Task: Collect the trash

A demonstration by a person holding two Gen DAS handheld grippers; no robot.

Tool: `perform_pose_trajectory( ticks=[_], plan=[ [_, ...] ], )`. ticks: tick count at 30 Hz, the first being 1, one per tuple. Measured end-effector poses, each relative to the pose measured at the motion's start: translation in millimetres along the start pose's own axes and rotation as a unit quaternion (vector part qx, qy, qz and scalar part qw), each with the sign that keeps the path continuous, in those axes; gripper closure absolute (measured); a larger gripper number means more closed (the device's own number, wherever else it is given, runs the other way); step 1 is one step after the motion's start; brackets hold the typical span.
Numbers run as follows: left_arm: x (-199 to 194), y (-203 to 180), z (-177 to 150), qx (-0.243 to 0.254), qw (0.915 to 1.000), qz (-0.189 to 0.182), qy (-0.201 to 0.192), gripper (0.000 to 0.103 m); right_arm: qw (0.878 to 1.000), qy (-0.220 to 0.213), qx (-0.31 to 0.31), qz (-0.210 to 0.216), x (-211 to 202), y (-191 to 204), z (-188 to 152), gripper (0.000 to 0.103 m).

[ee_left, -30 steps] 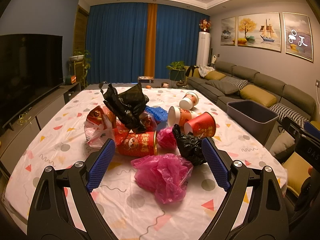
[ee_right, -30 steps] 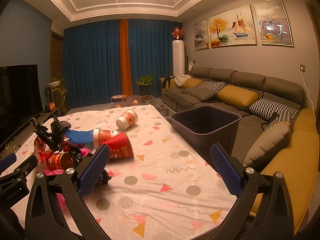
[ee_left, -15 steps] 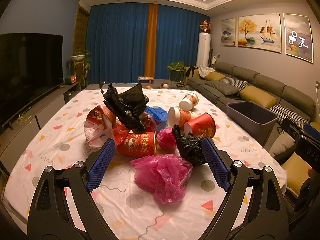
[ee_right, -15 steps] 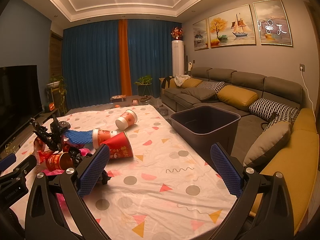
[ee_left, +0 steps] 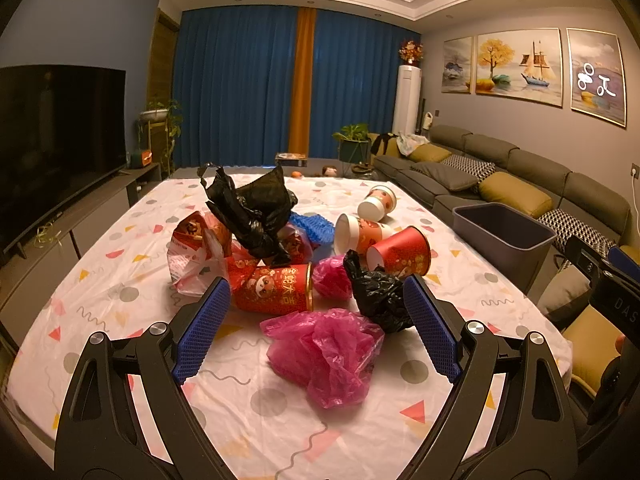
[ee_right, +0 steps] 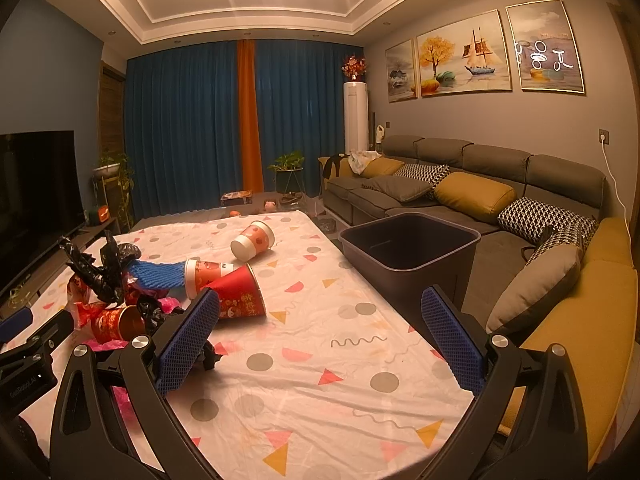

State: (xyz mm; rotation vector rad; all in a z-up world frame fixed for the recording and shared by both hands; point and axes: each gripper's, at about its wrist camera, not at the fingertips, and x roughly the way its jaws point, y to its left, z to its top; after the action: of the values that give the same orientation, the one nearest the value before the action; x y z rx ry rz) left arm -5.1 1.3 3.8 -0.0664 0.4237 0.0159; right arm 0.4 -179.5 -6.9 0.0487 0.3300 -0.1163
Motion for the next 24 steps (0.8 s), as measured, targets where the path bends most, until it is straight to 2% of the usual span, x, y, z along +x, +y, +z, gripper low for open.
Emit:
perform_pose_trajectory(
  ticks=[24],
  plan=[
    [0.8,-1.4,0.3,-0.001,1.0000,-0.002,-0.001,0.016,1.000,-0.004,-0.001,-0.002,-0.8,1.4,2.1,0.005]
  ],
)
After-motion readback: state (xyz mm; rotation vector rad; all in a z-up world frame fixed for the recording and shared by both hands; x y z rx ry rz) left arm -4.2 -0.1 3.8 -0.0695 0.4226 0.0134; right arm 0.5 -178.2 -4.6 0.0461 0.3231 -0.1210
